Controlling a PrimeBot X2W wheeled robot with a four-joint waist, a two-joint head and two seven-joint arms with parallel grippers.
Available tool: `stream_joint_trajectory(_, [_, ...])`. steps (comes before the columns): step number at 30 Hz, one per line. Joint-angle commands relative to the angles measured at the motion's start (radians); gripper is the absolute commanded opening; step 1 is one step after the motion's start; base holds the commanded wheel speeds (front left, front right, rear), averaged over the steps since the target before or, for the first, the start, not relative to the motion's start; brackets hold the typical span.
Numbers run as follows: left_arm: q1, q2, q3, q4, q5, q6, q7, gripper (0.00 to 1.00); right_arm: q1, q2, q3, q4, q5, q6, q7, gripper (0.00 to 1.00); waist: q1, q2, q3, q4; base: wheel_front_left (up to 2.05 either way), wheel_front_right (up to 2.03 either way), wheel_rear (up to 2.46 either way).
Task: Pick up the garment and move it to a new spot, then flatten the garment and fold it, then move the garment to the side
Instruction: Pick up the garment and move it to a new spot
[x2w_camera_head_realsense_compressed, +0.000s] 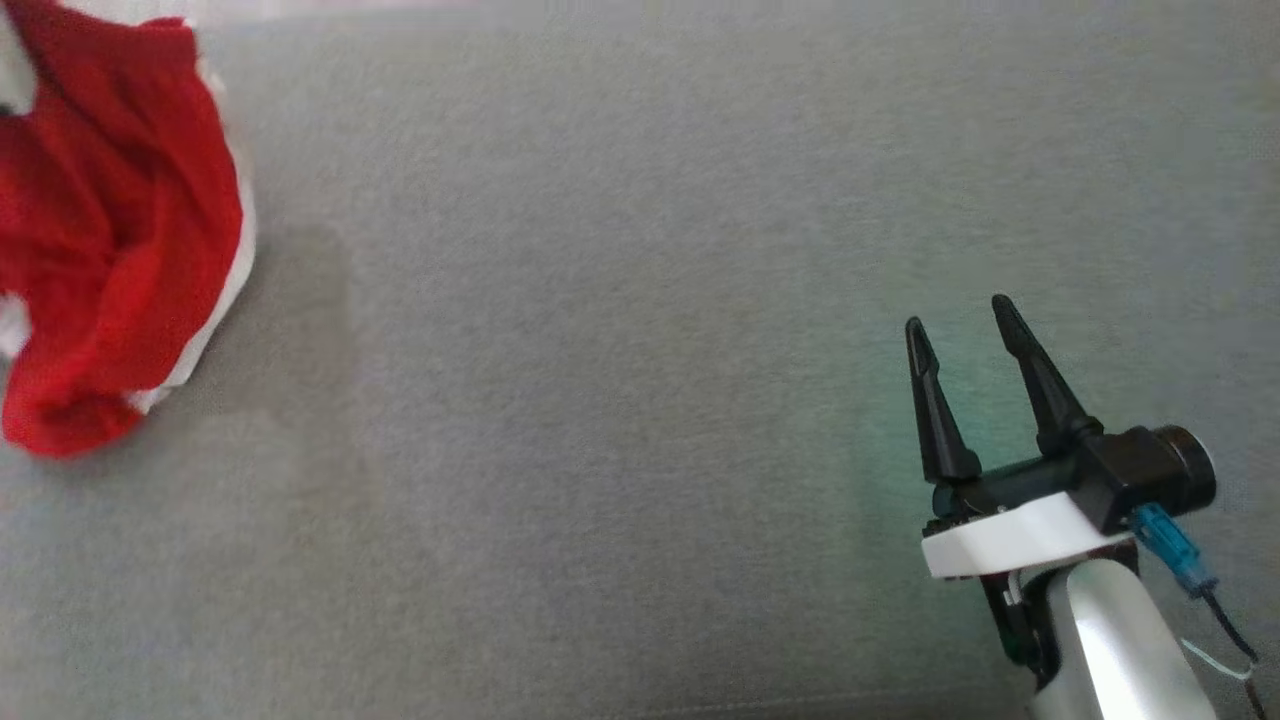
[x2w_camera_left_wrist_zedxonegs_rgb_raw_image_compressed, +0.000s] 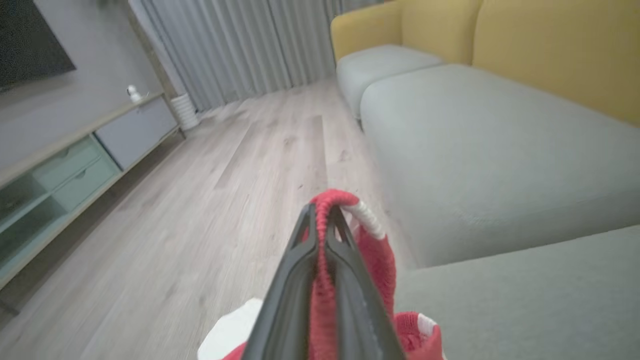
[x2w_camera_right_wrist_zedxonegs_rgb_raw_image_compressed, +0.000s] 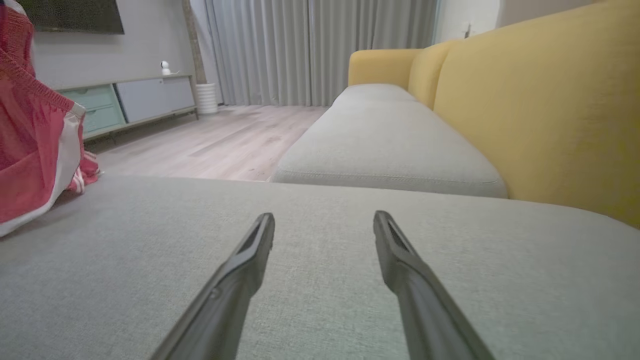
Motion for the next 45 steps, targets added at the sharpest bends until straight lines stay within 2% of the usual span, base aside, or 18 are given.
stream_joint_trajectory(1, [-0.072, 0.026, 0.003, -0.070, -0.011, -0.007, 0.006, 0.00, -0.003, -0.004, 0.024, -0.024, 0.012, 0.004, -0.014, 1.00, 0.0003, -0.0001, -0.065, -0.070, 0.00, 0.00, 0.00])
stream_joint_trajectory(7, [-0.099, -0.072, -0.073, -0.194, -0.066, -0.013, -0.006, 0.00, -0.002, -0.004, 0.029, -0.002, 0.030, 0.004, -0.020, 1.00, 0.0003, -0.0001, -0.108, -0.159, 0.00, 0.00, 0.00])
stream_joint_trajectory(13, [-0.143, -0.164, -0.182, -0.327, -0.130, -0.014, -0.065, 0.00, -0.009, -0.004, 0.015, 0.002, 0.039, 0.004, -0.023, 1.00, 0.0003, -0.0001, -0.088, -0.220, 0.00, 0.00, 0.00])
stream_joint_trajectory(17, [-0.135, -0.191, -0.232, -0.377, -0.189, -0.015, -0.076, 0.00, -0.016, -0.004, 0.003, 0.006, 0.045, 0.004, -0.024, 1.00, 0.0003, -0.0001, -0.060, -0.231, 0.00, 0.00, 0.00])
stream_joint_trajectory(22, [-0.051, -0.189, -0.282, -0.397, -0.244, -0.015, -0.109, 0.00, -0.018, -0.004, -0.004, 0.004, 0.052, 0.004, -0.024, 1.00, 0.0003, -0.0001, -0.037, -0.223, 0.00, 0.00, 0.00])
stream_joint_trajectory(27, [0.147, -0.178, -0.337, -0.351, -0.298, -0.015, -0.212, 0.00, -0.014, -0.004, 0.000, 0.005, 0.059, 0.004, -0.024, 1.00, 0.0003, -0.0001, -0.023, -0.206, 0.00, 0.00, 0.00])
stream_joint_trajectory(33, [0.368, -0.194, -0.372, -0.191, -0.307, -0.013, -0.391, 0.00, 0.001, -0.004, 0.000, 0.010, 0.059, 0.004, -0.025, 1.00, 0.0003, -0.0001, -0.028, -0.187, 0.00, 0.00, 0.00])
stream_joint_trajectory(42, [0.499, -0.233, -0.362, -0.012, -0.320, 0.017, -0.543, 0.00, 0.020, -0.004, -0.003, 0.028, 0.054, 0.004, -0.025, 1.00, 0.0003, -0.0001, -0.049, -0.157, 0.00, 0.00, 0.00])
stream_joint_trajectory(43, [0.502, -0.237, -0.355, -0.003, -0.323, 0.020, -0.553, 0.08, 0.020, -0.004, -0.002, 0.030, 0.055, 0.004, -0.025, 1.00, 0.0003, -0.0001, -0.050, -0.154, 0.00, 0.00, 0.00])
stream_joint_trajectory(44, [0.503, -0.240, -0.349, 0.003, -0.324, 0.025, -0.563, 0.35, 0.020, -0.004, -0.001, 0.031, 0.055, 0.004, -0.025, 1.00, 0.0003, -0.0001, -0.051, -0.150, 0.00, 0.00, 0.00])
stream_joint_trajectory(45, [0.504, -0.243, -0.343, 0.006, -0.323, 0.028, -0.571, 0.66, 0.020, -0.004, -0.001, 0.033, 0.055, 0.004, -0.025, 1.00, 0.0003, -0.0001, -0.052, -0.146, 0.00, 0.00, 0.00])
